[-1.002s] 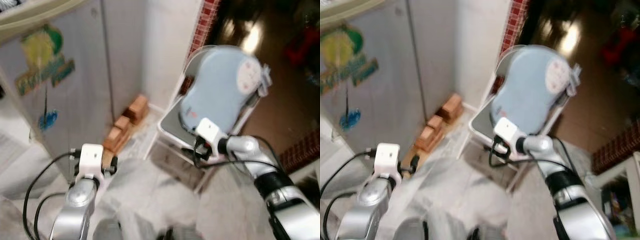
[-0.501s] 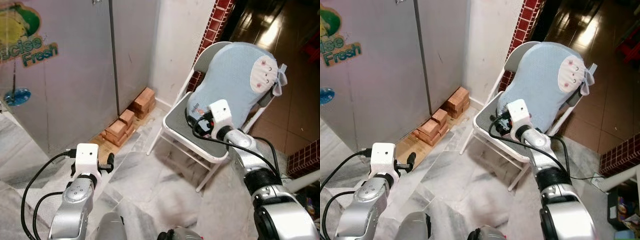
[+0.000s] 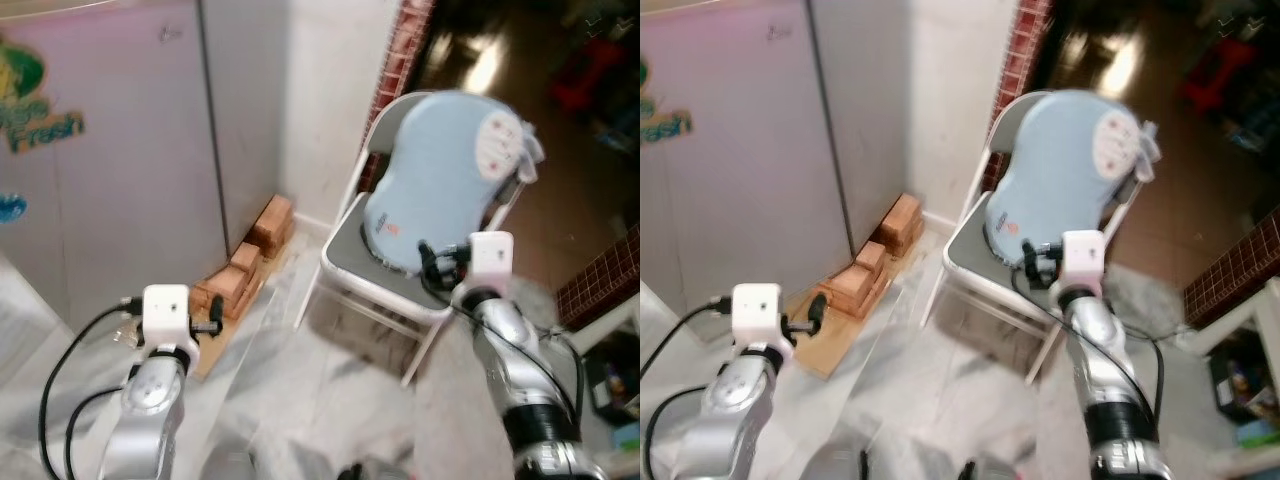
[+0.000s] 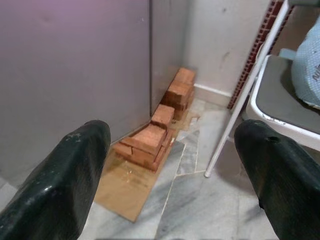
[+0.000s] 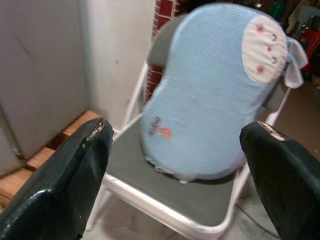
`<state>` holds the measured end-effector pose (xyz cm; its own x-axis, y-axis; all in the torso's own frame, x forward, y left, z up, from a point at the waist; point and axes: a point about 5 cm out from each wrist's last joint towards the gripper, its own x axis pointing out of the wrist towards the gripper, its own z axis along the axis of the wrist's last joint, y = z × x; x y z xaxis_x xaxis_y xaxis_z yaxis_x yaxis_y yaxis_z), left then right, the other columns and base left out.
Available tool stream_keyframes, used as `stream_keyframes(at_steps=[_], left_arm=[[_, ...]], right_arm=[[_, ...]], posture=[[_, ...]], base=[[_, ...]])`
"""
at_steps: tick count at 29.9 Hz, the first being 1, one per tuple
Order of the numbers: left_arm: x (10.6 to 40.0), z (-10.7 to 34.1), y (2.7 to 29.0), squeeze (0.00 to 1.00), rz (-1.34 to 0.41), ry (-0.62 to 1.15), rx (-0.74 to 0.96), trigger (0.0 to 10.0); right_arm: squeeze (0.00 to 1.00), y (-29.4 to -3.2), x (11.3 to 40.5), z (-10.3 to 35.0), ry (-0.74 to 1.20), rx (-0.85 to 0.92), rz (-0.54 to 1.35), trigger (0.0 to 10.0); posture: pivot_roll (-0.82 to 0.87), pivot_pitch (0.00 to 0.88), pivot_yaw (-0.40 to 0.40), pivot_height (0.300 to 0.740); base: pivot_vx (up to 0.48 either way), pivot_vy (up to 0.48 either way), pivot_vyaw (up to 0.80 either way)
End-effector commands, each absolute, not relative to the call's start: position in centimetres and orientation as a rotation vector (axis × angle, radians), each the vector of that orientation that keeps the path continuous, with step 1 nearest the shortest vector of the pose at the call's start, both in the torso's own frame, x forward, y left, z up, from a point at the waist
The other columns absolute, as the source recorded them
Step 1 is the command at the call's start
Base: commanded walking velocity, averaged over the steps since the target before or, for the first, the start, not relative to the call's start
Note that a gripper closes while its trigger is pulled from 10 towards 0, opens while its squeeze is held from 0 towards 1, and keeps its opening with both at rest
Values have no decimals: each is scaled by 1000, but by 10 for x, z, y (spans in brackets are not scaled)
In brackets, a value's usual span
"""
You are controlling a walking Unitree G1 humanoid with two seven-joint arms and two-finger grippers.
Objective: Restocking fridge
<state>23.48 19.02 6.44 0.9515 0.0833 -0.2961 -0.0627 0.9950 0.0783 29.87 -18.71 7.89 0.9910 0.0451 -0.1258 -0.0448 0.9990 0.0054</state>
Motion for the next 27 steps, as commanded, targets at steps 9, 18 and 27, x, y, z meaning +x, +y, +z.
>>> stream_keyframes(at_steps=[9, 18, 27], left_arm=[[234, 66, 199, 0, 87, 277, 65, 10000], [239, 70, 200, 0, 88, 253, 60, 10000], [236, 69, 193, 0, 25, 255, 57, 10000]], right_arm=[[0, -182, 299, 91, 115, 1, 41, 10000], [0, -183, 305, 96, 127, -3, 48, 10000], [0, -184, 303, 94, 147, 2, 45, 10000]], posture=[[81, 86, -94, 740], [80, 96, -107, 740], [76, 103, -110, 740]], base=[[0, 480, -596], [0, 480, -281], [0, 480, 0]])
